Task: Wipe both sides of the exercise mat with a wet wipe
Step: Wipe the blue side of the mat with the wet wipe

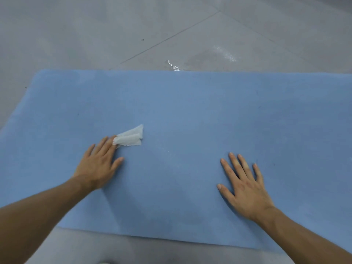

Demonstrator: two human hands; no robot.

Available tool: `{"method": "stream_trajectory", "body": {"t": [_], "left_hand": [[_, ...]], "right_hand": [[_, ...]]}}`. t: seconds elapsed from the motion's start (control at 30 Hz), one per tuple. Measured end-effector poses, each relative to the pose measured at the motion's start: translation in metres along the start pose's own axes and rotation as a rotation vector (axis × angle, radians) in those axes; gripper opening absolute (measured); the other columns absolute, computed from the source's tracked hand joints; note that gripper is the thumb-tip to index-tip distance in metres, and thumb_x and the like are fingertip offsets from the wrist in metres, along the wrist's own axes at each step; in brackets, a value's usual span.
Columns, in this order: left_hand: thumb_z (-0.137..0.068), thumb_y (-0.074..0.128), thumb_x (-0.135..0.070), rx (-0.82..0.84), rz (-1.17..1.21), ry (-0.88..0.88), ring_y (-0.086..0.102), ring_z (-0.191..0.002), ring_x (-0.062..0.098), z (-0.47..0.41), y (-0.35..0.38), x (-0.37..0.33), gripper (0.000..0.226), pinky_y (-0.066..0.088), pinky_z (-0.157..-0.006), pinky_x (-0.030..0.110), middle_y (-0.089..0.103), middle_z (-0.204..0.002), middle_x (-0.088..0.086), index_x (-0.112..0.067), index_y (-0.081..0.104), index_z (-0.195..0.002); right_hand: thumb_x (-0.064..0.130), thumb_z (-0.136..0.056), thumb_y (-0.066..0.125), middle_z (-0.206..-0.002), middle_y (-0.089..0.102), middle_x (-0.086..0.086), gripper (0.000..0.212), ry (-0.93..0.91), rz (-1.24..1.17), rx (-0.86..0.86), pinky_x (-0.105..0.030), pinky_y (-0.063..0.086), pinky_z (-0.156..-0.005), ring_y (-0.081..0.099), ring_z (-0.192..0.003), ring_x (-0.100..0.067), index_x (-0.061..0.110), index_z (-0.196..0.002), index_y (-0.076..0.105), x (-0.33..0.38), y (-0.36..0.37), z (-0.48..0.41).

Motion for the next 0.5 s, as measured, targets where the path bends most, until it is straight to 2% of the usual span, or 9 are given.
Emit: {"method": "stream_trajectory", "body": {"t": [0.07, 0.13, 0.17, 0.2, 0.27, 0.4, 0.5], "left_hand": [[-0.099, 0.002, -0.07, 0.003, -0.034, 0.044, 0.01, -0.159, 0.015, 0.013, 0.002, 0.008, 0.083, 0.004, -0.128, 0.037, 0.009, -0.172, -0.008, -0.021, 0.01, -0.166], [-0.104, 0.01, -0.067, -0.043, -0.045, 0.148, 0.025, -0.155, 0.021, 0.024, 0.002, -0.012, 0.082, 0.0, -0.126, 0.03, 0.028, -0.168, 0.005, -0.011, 0.024, -0.163], [-0.106, 0.015, -0.064, -0.086, -0.045, 0.221, 0.027, -0.154, 0.024, 0.029, 0.002, -0.03, 0.081, 0.001, -0.125, 0.029, 0.037, -0.162, 0.011, -0.005, 0.035, -0.158], [-0.107, 0.019, -0.062, -0.128, -0.042, 0.302, 0.021, -0.156, 0.024, 0.036, 0.003, -0.05, 0.079, 0.004, -0.125, 0.031, 0.043, -0.158, 0.014, -0.002, 0.042, -0.154], [-0.107, 0.024, -0.06, -0.147, -0.028, 0.455, 0.004, -0.159, 0.02, 0.05, 0.007, -0.094, 0.075, 0.011, -0.125, 0.035, 0.042, -0.157, 0.015, -0.004, 0.045, -0.152], [-0.108, 0.026, -0.06, -0.096, -0.078, 0.802, 0.017, -0.158, 0.029, 0.089, 0.018, -0.182, 0.071, 0.017, -0.124, 0.044, 0.04, -0.162, 0.01, -0.01, 0.043, -0.155], [-0.107, 0.026, -0.059, -0.106, -0.113, 0.9, 0.016, -0.159, 0.027, 0.105, 0.017, -0.218, 0.069, 0.016, -0.126, 0.042, 0.037, -0.164, 0.005, -0.013, 0.045, -0.154]], "right_hand": [[0.07, -0.099, 0.022, -0.174, -0.005, 0.009, 0.077, 0.0, 0.004, -0.002, -0.053, 0.001, -0.126, -0.01, -0.16, -0.014, 0.034, -0.166, 0.009, 0.001, 0.001, 0.0], [0.069, -0.098, 0.024, -0.174, -0.003, 0.008, 0.077, -0.002, 0.002, -0.015, -0.054, 0.001, -0.126, -0.008, -0.16, -0.015, 0.033, -0.166, 0.011, 0.002, 0.0, 0.0], [0.069, -0.098, 0.024, -0.174, -0.002, 0.008, 0.078, -0.006, 0.003, -0.016, -0.053, 0.001, -0.126, -0.008, -0.16, -0.014, 0.033, -0.166, 0.011, 0.002, -0.001, 0.0], [0.069, -0.098, 0.024, -0.174, -0.002, 0.008, 0.078, -0.011, 0.005, -0.018, -0.053, 0.001, -0.126, -0.008, -0.16, -0.014, 0.033, -0.166, 0.011, 0.002, -0.001, 0.0], [0.07, -0.099, 0.023, -0.174, -0.001, 0.007, 0.077, -0.02, 0.008, -0.026, -0.052, 0.003, -0.126, -0.007, -0.16, -0.014, 0.033, -0.166, 0.012, 0.001, -0.002, 0.0], [0.068, -0.099, 0.025, -0.175, 0.002, 0.005, 0.077, -0.018, 0.025, -0.042, -0.053, 0.007, -0.126, -0.002, -0.161, -0.017, 0.03, -0.166, 0.017, 0.001, -0.001, 0.0], [0.066, -0.099, 0.028, -0.174, 0.007, 0.003, 0.076, -0.021, 0.04, -0.073, -0.053, 0.008, -0.125, 0.005, -0.161, -0.019, 0.028, -0.165, 0.023, 0.001, 0.0, -0.001]]}}
Point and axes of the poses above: each hand's wrist, its own z-axis away from the middle knuckle, its own y-axis out of the palm, x = y × z, the point moved 7 cm from there along -z, towards the middle knuckle
